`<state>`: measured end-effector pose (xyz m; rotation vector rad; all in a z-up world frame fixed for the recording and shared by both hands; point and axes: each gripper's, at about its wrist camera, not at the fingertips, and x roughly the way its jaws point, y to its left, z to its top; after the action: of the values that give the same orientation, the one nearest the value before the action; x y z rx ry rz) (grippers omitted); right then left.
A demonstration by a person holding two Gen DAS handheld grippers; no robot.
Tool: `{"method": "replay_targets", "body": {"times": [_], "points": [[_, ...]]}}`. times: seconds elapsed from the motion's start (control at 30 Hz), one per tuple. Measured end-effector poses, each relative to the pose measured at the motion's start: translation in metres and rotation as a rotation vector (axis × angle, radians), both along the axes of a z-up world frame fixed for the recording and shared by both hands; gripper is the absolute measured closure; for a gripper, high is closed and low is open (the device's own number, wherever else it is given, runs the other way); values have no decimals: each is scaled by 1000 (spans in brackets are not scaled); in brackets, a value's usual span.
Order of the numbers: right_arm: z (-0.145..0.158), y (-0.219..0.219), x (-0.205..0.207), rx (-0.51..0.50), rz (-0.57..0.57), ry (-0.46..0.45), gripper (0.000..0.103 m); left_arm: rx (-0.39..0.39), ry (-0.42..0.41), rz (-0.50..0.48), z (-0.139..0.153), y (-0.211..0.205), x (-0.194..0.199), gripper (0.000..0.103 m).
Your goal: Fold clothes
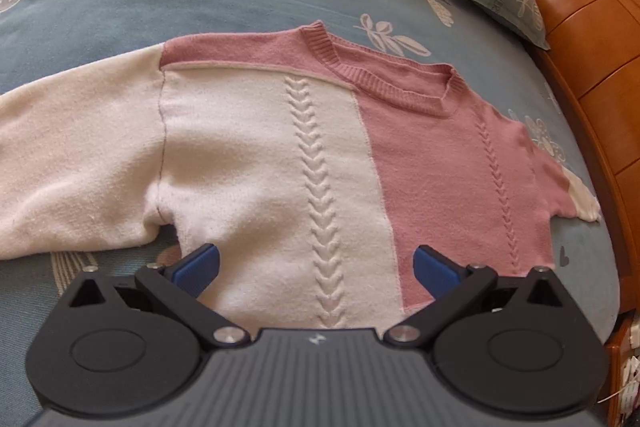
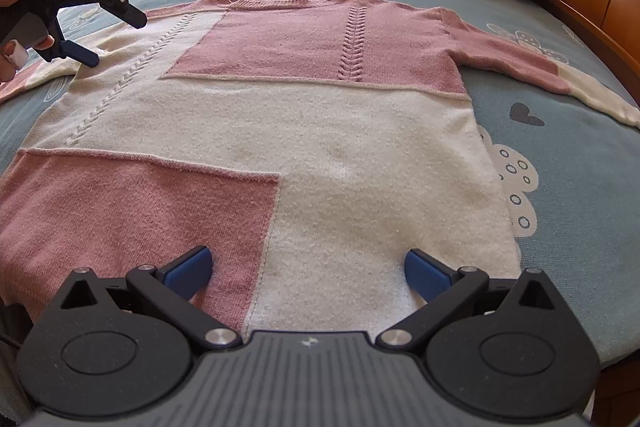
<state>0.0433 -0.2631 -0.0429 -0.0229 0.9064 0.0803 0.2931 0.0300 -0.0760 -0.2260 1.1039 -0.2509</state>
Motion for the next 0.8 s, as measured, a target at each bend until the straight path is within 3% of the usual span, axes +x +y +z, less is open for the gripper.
{"method": "replay_targets", "body": {"times": [0.13, 0.33, 0.43, 0.67, 0.8], "points": [[0, 0, 0, -1, -6, 3, 0, 110, 6, 63, -2, 5, -5, 1], [0, 1, 0, -3, -12, 5, 0, 27, -98, -11, 38, -2, -34, 1], [0, 1, 1, -3, -16, 7, 0, -7, -113, -69, 48, -17, -45, 1], [0, 2, 0, -3, -20, 8, 0, 26, -94, -191, 32, -63, -71, 1], [1, -1, 0, 1, -11, 13, 0, 81, -75, -158, 8, -62, -81, 1]]}}
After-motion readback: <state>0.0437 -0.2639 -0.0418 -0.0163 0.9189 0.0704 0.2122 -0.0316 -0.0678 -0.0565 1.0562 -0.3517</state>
